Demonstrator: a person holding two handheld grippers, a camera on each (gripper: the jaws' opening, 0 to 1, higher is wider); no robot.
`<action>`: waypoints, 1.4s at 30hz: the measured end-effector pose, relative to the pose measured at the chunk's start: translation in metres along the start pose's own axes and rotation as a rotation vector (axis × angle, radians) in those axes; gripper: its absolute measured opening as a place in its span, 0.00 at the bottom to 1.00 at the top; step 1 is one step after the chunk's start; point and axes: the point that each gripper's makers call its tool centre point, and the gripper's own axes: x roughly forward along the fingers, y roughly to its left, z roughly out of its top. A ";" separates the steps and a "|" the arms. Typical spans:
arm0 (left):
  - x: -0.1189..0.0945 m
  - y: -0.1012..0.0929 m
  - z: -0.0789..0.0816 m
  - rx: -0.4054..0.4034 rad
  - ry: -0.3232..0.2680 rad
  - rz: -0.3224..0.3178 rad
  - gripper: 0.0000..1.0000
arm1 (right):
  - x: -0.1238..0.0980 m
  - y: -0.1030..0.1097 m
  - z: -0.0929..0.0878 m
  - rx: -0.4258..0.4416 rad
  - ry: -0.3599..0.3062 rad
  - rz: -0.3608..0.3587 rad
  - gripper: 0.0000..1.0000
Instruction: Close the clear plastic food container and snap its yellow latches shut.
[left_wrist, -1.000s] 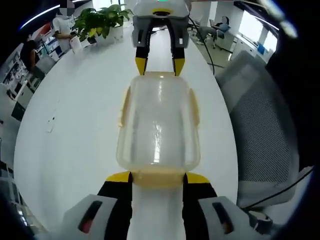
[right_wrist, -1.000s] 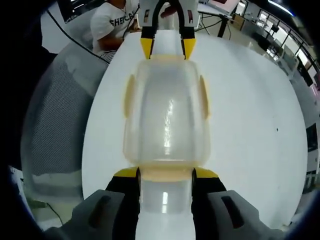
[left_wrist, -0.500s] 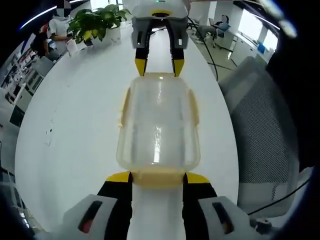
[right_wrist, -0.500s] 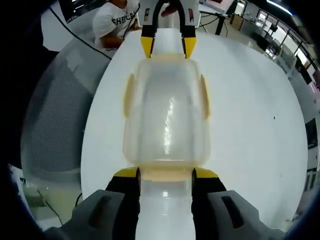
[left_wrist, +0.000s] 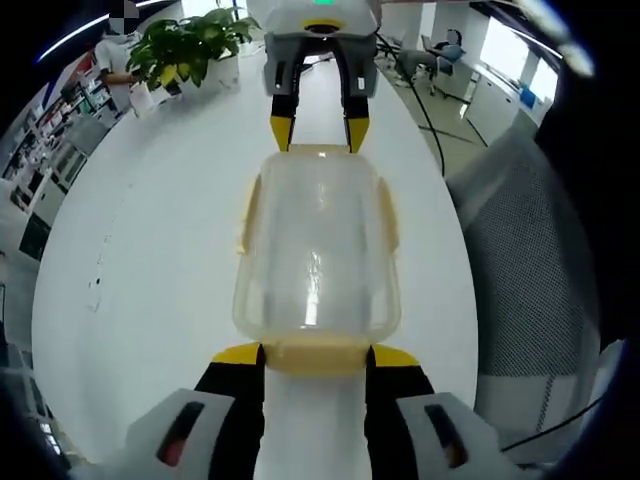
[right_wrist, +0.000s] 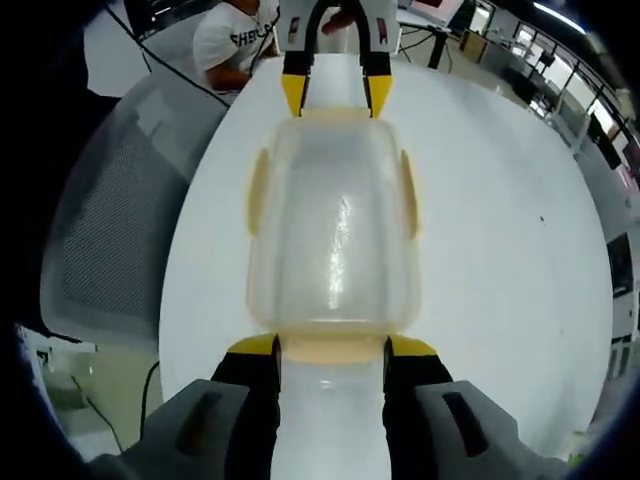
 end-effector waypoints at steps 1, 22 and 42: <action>0.001 0.000 0.002 0.000 -0.001 0.000 0.33 | -0.001 0.001 -0.003 -0.002 0.001 -0.001 0.37; 0.025 0.000 0.024 0.002 -0.003 -0.019 0.33 | -0.006 0.001 -0.033 0.018 0.007 -0.007 0.37; 0.036 -0.001 0.018 -0.005 0.005 -0.018 0.33 | 0.002 0.003 -0.036 0.033 -0.021 -0.017 0.37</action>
